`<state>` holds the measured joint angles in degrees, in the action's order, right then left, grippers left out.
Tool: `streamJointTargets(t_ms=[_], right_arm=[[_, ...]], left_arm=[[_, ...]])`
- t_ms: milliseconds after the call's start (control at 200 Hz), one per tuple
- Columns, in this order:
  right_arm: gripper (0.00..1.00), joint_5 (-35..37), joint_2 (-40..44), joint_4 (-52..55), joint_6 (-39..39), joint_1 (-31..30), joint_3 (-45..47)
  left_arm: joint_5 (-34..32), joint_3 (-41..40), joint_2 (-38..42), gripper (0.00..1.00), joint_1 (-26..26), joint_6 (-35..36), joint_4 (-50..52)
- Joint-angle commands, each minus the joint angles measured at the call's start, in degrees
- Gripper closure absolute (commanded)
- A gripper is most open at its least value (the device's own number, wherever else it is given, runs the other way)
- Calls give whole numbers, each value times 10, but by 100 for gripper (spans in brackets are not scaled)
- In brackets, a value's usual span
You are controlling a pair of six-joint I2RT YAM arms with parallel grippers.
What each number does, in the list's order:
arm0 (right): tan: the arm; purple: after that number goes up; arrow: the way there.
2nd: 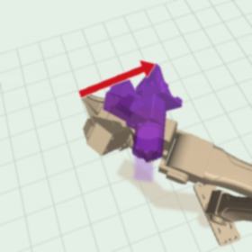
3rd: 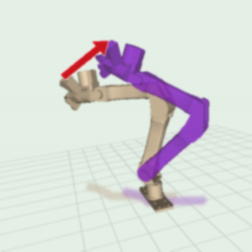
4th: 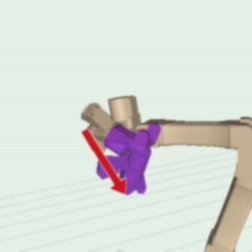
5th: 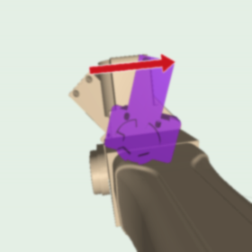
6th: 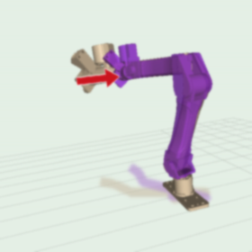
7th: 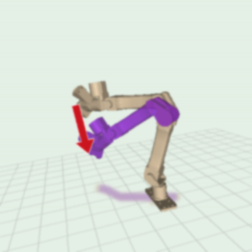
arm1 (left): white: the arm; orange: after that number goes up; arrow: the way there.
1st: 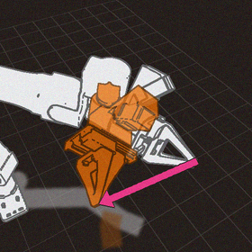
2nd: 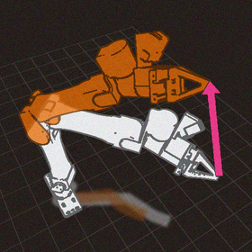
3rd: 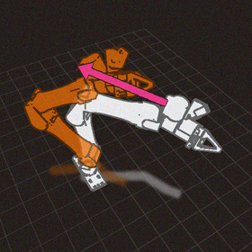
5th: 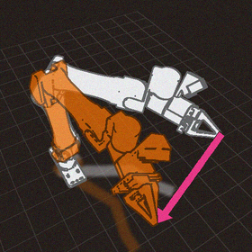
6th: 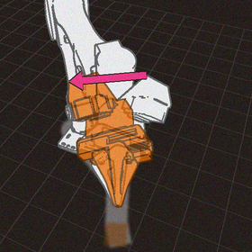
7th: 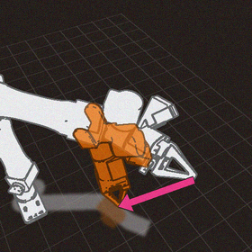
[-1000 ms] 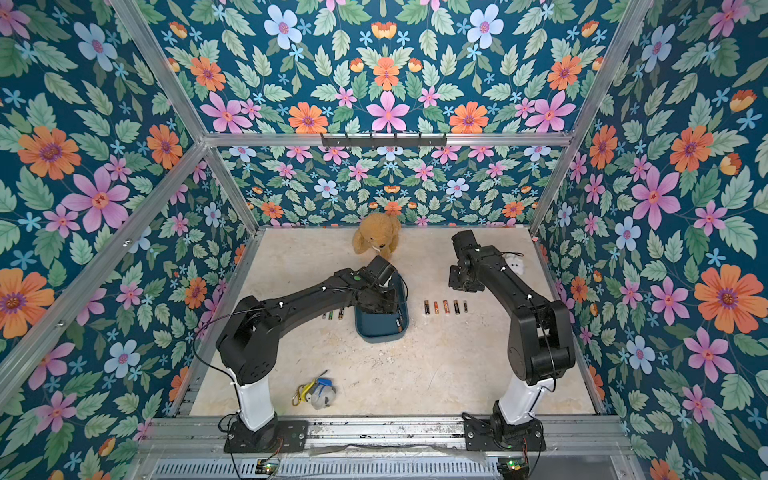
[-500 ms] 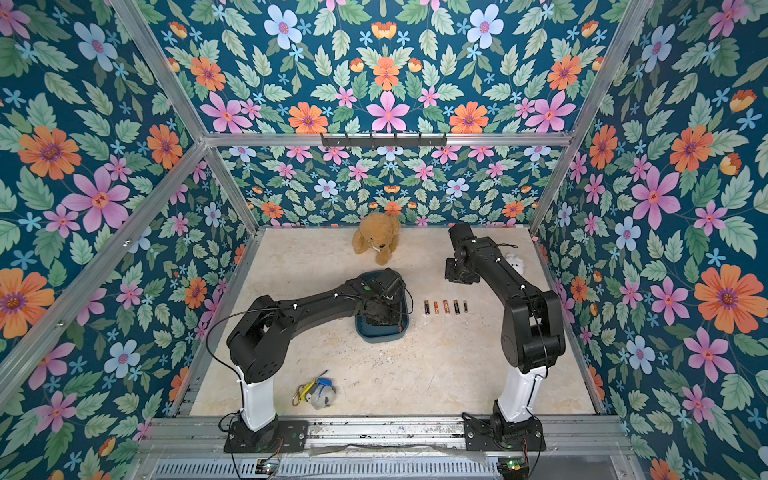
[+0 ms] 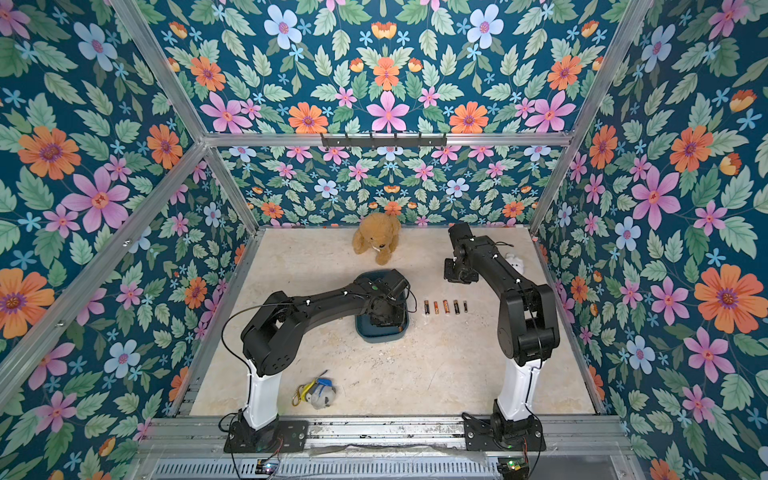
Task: Take the batteries out of the storage box
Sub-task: Pick up the battery from the storage box.
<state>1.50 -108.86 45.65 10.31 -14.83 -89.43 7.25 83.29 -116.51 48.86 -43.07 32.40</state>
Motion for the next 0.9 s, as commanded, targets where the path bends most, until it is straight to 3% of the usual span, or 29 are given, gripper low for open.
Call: streamJointTargets(t_ms=[0,330,535,895], right_arm=[[73,-3,-5,8,-11,1,-9],[73,-10,-38,20,-17,2,-53],[73,-12,-46,24,-17,2,-68],[73,-27,-39,16,-4,1,-60]], left_arm=[[-16,8,-4,65,0,-2,22],[-28,24,-20,75,-1,3,50],[-30,31,-28,74,-3,10,57],[-22,44,-17,86,-23,23,54]])
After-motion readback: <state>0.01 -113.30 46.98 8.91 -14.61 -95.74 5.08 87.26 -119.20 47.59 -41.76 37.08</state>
